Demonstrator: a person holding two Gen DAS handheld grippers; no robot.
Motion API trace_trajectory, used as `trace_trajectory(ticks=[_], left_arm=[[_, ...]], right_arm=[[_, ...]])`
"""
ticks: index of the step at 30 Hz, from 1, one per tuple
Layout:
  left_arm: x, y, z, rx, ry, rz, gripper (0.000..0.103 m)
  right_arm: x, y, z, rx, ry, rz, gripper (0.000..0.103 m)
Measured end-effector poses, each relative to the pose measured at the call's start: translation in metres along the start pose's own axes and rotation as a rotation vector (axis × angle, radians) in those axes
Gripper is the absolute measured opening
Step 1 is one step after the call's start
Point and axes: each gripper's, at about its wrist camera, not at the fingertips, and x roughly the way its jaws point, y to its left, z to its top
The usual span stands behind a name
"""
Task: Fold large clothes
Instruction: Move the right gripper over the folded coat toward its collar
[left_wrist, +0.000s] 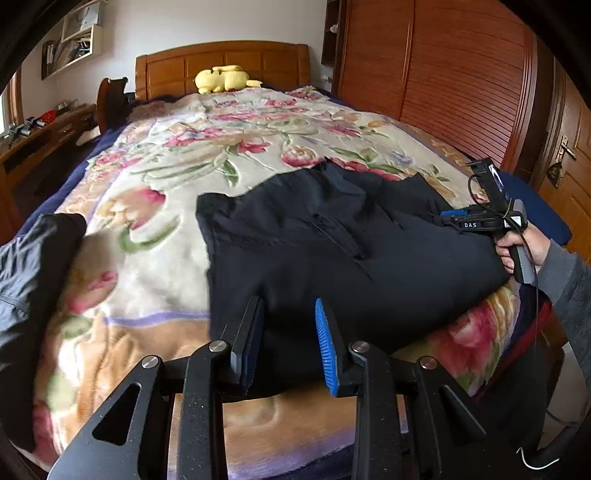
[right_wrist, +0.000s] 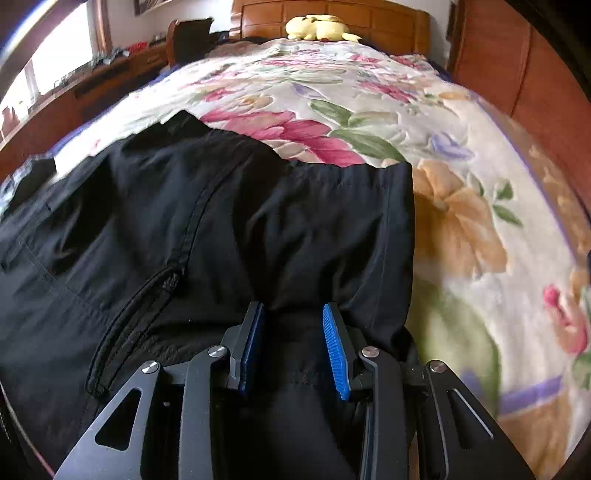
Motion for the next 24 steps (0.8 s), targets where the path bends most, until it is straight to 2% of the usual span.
trace_trajectory(ticks=[2,4,7,11,16,20,24], left_arm=[[0.002,-0.004,0.0,0.01,0.006,0.002,0.03],[0.004,-0.006,-0.002,0.013,0.011,0.001,0.03],[0.007,-0.008,-0.004,0.008,0.018,0.004,0.03],[0.01,-0.007,-0.007,0.001,0.031,0.008,0.03],[0.01,-0.004,-0.01,-0.005,0.04,0.012,0.03],[0.011,-0.003,-0.013,-0.01,0.048,0.011,0.03],[0.016,0.001,-0.015,-0.021,0.059,0.003,0.03]], right_arm=[[-0.003,0.004,0.004,-0.02,0.02,-0.03,0.034],[-0.013,0.011,0.016,-0.025,0.003,-0.045,0.034],[-0.03,0.027,0.034,-0.049,-0.065,-0.009,0.034],[-0.033,0.065,0.059,-0.105,-0.08,0.113,0.034],[0.007,0.106,0.094,-0.163,-0.021,0.253,0.034],[0.054,0.13,0.115,-0.184,0.042,0.203,0.034],[0.087,0.12,0.133,-0.112,0.058,0.193,0.034]])
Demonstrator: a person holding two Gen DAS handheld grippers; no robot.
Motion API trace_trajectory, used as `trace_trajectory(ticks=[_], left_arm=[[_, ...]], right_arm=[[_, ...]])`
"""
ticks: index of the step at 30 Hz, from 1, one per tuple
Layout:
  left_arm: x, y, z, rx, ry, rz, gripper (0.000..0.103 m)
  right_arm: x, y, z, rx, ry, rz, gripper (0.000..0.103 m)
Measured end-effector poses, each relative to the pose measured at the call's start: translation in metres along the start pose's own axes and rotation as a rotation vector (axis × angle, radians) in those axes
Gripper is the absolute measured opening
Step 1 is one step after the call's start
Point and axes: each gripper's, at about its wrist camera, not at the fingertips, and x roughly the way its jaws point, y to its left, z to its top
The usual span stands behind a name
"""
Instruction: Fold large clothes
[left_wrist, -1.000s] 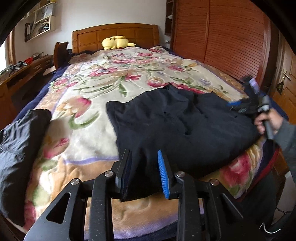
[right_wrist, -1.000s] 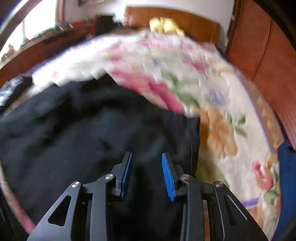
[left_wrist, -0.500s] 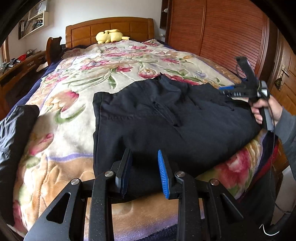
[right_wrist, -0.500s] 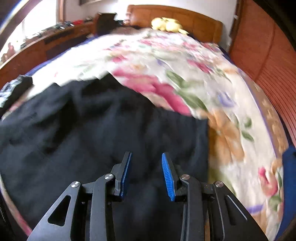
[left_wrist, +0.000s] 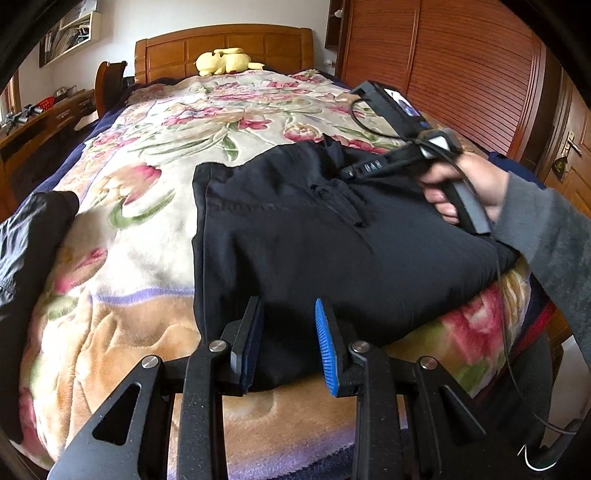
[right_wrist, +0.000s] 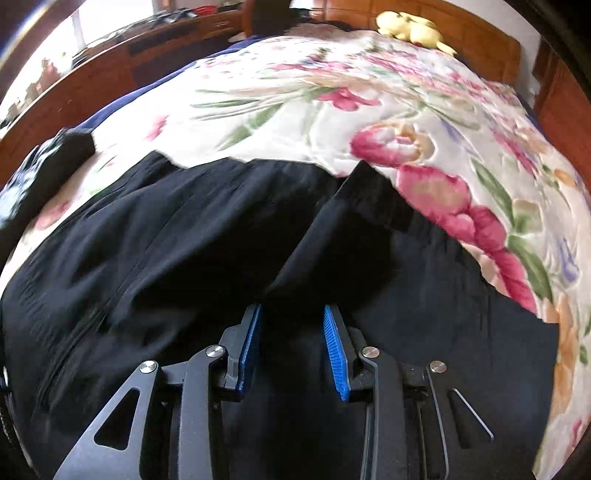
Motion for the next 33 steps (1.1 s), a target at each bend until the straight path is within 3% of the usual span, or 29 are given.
trace_trajectory(ticks=[3,7,13,16,18,20,28,33], left_arm=[[0.003,0.003,-0.001,-0.01,0.005,-0.011,0.03],[0.005,0.005,-0.004,-0.014,0.006,-0.019,0.03],[0.005,0.007,-0.004,-0.021,0.007,-0.02,0.03],[0.006,0.005,-0.005,-0.02,0.001,-0.005,0.03],[0.008,0.004,-0.006,-0.025,-0.003,0.003,0.03],[0.01,0.002,-0.007,-0.028,-0.004,0.013,0.03],[0.012,-0.002,-0.009,-0.011,-0.003,0.033,0.03],[0.01,-0.003,-0.012,-0.005,-0.003,0.043,0.03]], right_arm=[[0.004,-0.008,0.004,0.04,-0.007,0.012,0.037],[-0.01,0.002,-0.002,0.006,-0.004,-0.052,0.038],[-0.074,0.015,-0.058,-0.091,-0.075,-0.104,0.041],[-0.101,0.017,-0.095,-0.077,-0.094,-0.09,0.049],[-0.111,0.017,-0.116,-0.048,-0.105,-0.081,0.064],[-0.117,0.022,-0.136,-0.051,-0.105,-0.103,0.068],[-0.151,0.02,-0.19,0.052,-0.19,-0.089,0.07],[-0.168,0.024,-0.197,0.068,-0.204,-0.097,0.07]])
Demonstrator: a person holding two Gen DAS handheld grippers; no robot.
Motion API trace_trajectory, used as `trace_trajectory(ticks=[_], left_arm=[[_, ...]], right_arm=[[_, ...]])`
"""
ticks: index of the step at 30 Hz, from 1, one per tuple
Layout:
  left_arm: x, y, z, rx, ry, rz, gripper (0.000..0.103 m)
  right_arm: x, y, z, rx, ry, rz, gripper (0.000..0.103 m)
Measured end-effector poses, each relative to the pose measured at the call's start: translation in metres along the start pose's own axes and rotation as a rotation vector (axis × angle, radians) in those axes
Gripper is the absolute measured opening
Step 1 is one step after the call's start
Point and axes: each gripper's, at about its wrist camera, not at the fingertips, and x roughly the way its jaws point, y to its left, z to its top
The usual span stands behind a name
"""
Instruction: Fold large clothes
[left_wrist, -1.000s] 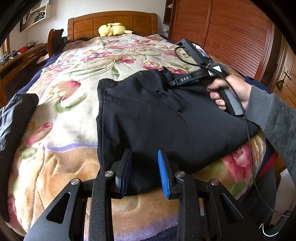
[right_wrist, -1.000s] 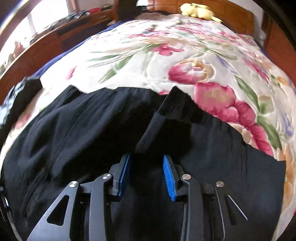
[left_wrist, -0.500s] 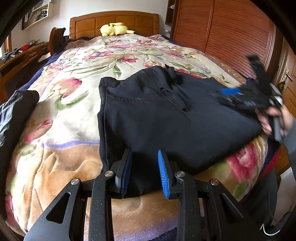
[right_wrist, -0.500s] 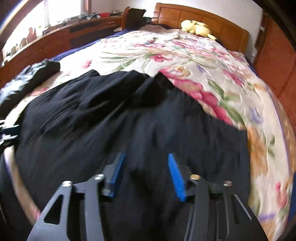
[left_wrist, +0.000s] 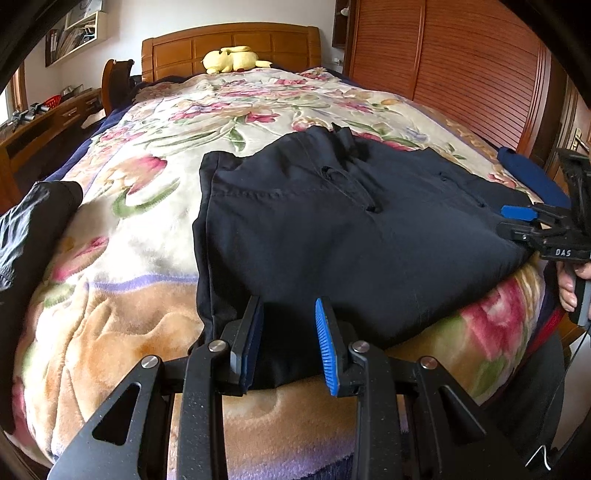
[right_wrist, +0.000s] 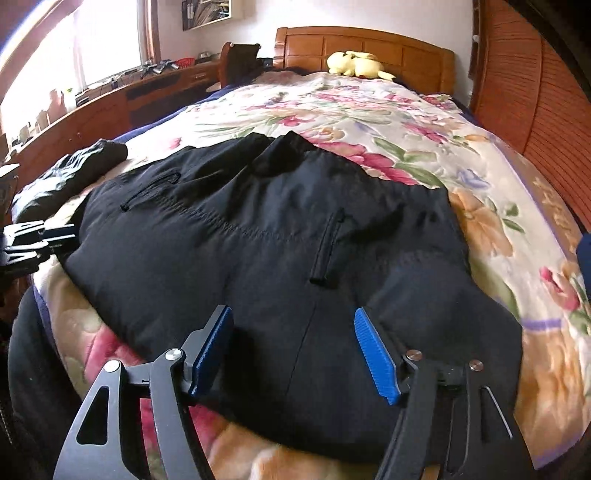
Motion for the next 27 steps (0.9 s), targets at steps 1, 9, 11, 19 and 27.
trace_trajectory(ticks=[1,9,11,19,27], left_arm=[[-0.001,0.001,-0.001,0.0,0.0,-0.003,0.03],[-0.021,0.016,-0.011,-0.029,-0.002,-0.017,0.03],[-0.026,0.02,-0.013,-0.026,-0.002,0.004,0.03],[-0.031,0.038,-0.017,-0.064,-0.004,0.071,0.03],[-0.019,0.042,-0.023,-0.099,0.014,0.052,0.03]], right_arm=[[-0.002,0.002,0.001,-0.004,0.0,-0.003,0.07],[-0.02,0.025,-0.002,-0.04,-0.052,0.053,0.07],[-0.015,0.034,-0.001,-0.062,-0.054,0.057,0.07],[0.012,0.044,-0.01,-0.074,-0.021,0.056,0.07],[0.017,0.042,-0.023,-0.039,-0.064,0.059,0.071]])
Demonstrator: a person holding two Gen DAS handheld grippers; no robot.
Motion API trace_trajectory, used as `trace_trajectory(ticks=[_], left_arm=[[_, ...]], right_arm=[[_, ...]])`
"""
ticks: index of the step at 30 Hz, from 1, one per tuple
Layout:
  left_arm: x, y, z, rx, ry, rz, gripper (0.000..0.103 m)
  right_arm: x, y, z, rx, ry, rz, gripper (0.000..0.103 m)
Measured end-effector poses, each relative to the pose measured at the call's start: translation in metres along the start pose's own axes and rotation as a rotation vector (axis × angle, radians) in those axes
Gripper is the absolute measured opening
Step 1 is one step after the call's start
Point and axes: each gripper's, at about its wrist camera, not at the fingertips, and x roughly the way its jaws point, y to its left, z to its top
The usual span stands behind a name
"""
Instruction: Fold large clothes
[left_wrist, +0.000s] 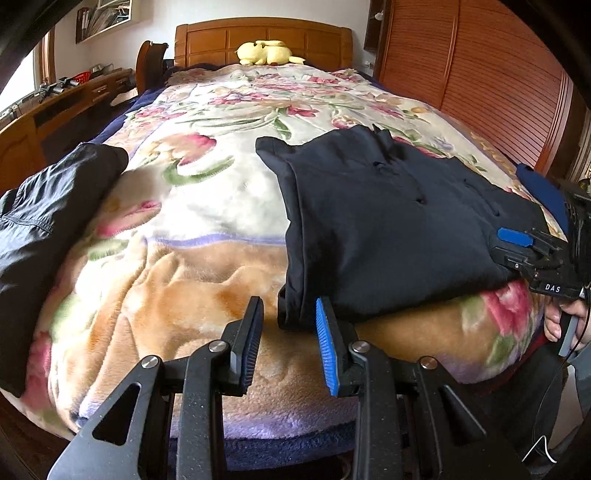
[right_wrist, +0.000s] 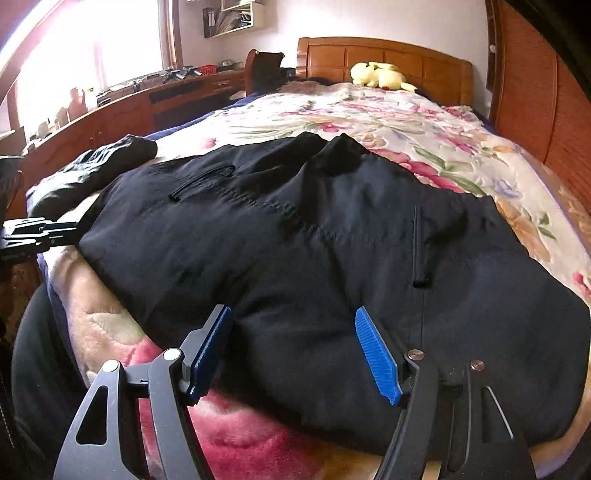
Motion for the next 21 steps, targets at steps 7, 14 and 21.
trace_trajectory(ticks=[7,14,21], left_arm=[[0.0012,-0.0013,-0.0009,-0.004,0.001,-0.003,0.03],[0.0018,-0.0023,-0.001,-0.008,0.002,-0.003,0.03],[0.0032,-0.0067,-0.0002,-0.035,-0.001,-0.061,0.03]], right_arm=[[0.0014,0.0008,-0.0006,0.004,-0.004,0.003,0.071],[0.0011,0.0003,-0.0007,0.005,-0.005,0.006,0.071],[0.0045,0.0011,0.0004,-0.003,0.006,-0.002,0.071]])
